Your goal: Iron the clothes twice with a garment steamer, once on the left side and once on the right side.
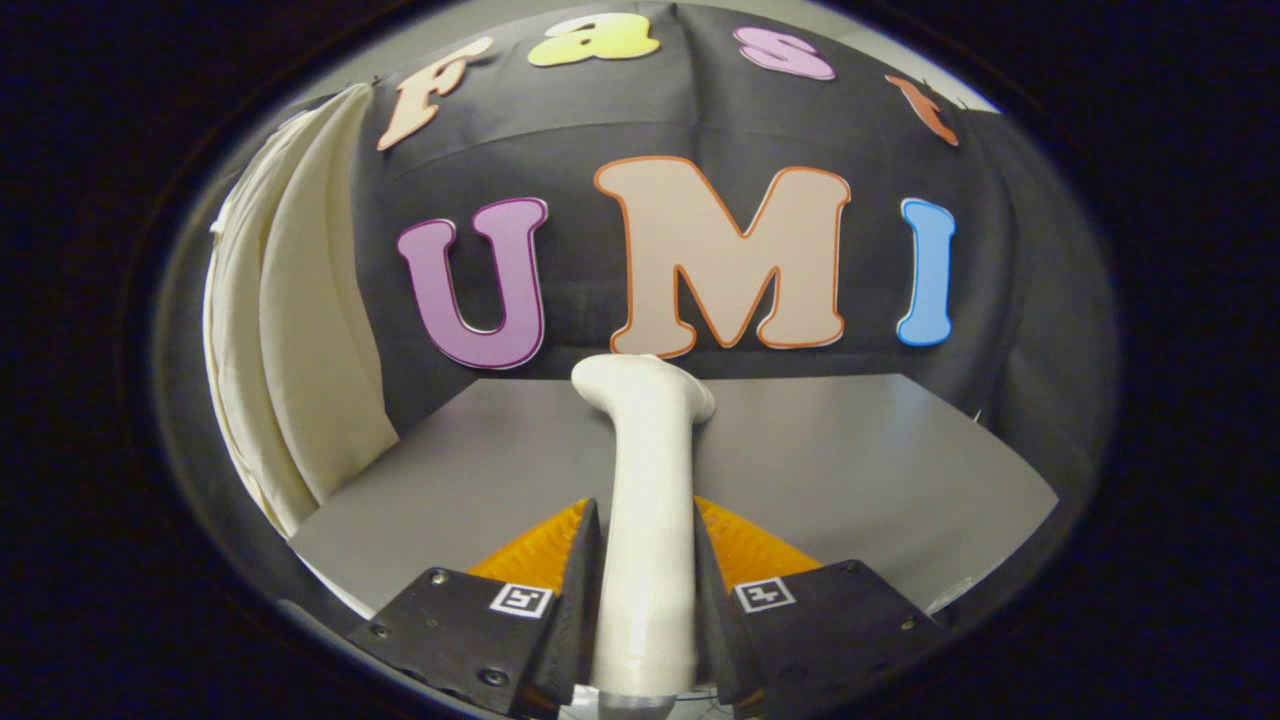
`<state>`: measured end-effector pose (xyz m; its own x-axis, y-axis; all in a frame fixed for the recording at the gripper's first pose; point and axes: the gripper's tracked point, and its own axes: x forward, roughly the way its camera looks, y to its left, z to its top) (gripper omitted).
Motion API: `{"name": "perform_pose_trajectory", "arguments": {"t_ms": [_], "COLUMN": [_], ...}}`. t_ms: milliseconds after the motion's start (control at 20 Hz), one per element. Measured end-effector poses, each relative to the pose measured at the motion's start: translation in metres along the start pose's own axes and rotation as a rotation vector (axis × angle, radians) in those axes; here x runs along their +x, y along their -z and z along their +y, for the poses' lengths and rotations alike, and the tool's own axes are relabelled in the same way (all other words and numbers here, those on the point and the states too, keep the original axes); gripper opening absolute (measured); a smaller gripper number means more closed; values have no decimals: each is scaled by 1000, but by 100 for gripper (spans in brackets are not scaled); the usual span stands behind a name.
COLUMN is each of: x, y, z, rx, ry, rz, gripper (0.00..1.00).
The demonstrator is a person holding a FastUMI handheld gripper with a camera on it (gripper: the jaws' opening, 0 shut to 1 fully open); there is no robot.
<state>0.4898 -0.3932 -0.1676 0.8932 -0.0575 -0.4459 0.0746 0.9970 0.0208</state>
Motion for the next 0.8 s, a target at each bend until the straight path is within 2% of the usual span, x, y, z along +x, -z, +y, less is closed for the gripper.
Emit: {"name": "perform_pose_trajectory", "arguments": {"t_ms": [100,200,300,500,800], "x": [-1,-2,-9,-37,-109], "y": [2,-5,-11,-22,-26], "z": [2,7,4,14,91], "rx": [-13,-56,-47,-3,-16], "ry": [15,0,20,27,-84], "rz": [58,28,-19,-101,-161], "gripper": [44,40,35,33,33]}}
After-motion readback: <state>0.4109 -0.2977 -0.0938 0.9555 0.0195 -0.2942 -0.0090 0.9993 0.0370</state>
